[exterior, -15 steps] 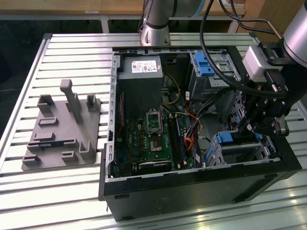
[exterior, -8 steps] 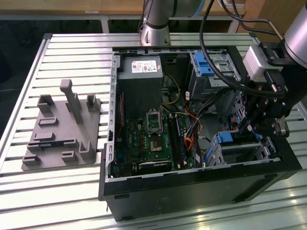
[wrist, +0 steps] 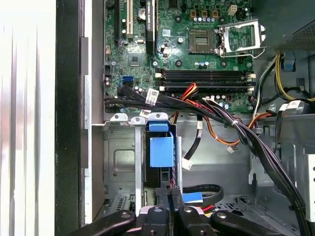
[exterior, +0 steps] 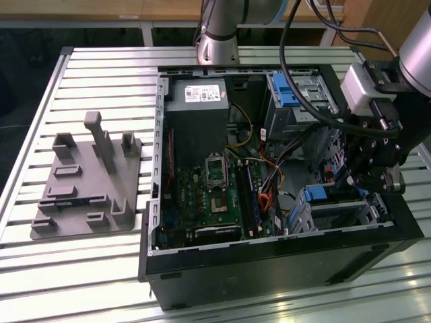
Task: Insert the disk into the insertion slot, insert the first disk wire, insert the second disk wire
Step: 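Insert the second disk wire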
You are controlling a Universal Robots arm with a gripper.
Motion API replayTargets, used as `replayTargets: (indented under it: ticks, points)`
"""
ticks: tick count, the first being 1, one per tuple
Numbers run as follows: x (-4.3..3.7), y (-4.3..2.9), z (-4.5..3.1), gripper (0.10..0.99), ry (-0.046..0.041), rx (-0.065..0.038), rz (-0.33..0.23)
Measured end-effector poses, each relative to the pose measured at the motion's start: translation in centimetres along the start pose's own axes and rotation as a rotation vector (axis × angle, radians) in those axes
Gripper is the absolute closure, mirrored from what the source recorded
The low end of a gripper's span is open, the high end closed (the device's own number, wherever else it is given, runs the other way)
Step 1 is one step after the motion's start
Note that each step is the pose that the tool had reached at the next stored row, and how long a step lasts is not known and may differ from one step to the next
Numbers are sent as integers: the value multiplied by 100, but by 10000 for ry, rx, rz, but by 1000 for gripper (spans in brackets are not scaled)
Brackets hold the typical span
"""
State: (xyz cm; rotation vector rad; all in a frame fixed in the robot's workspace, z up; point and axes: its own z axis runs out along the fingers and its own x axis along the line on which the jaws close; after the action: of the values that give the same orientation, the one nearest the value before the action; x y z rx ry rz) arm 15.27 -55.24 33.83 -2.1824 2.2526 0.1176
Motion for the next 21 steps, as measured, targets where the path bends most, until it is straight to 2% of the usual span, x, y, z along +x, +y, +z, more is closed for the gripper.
replayTargets:
  ticks: [21]
  points:
    - [3,-12,44,941,-4,-22,137]
